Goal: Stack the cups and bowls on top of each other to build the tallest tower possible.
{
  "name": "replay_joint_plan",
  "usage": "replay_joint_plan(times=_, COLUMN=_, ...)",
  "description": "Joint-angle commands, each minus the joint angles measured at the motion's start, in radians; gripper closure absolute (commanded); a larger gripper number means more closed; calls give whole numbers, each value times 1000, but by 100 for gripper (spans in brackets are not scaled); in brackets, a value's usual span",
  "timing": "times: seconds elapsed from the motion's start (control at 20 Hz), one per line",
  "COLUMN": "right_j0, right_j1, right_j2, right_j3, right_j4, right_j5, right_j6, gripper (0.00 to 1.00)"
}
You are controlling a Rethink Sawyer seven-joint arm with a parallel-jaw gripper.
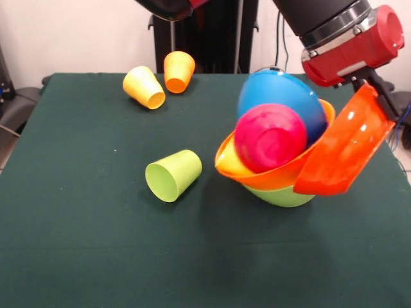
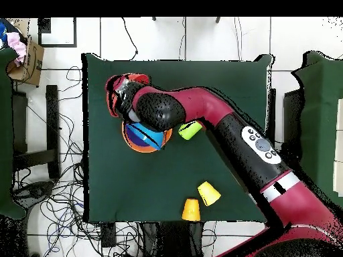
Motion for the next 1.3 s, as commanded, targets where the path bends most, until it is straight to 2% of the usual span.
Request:
replay_joint_plan(times=0.05, right_j0=21, right_j1=16, right_j2=-23, right_j3=24, right_j4=-3, right_j5=151, right_j6=-194, gripper=100)
replay_joint_plan(times=0.35, right_j0=61, right_j1=33, right_j2=-48, right_j3=9, right_j4=-33, right_j5=94, right_j6=-154, gripper=100)
replay_joint_plan(times=0.75, right_j0=109, right_j1=20, right_j2=-58, right_j3=0, right_j4=-23, right_j5=49, right_j6=-91, gripper=100)
replay_joint_plan(times=0.95, right_j0=109, right_j1=29, right_j2=-66, right_j3=-39, right_j4=-18, right_j5=92, right_j6=-131, gripper=100)
replay_joint_plan(times=1.1, right_j0=110, right_j1=83, right_j2=-85, right_j3=-126, right_j4=-45, right_j5=143, right_j6=-229, gripper=100)
replay_joint_plan(times=1.3, right_j0=93, right_j1=105, right_j2=-75, right_j3=-164, right_j4=-50, right_j5=182, right_j6=-292, gripper=100)
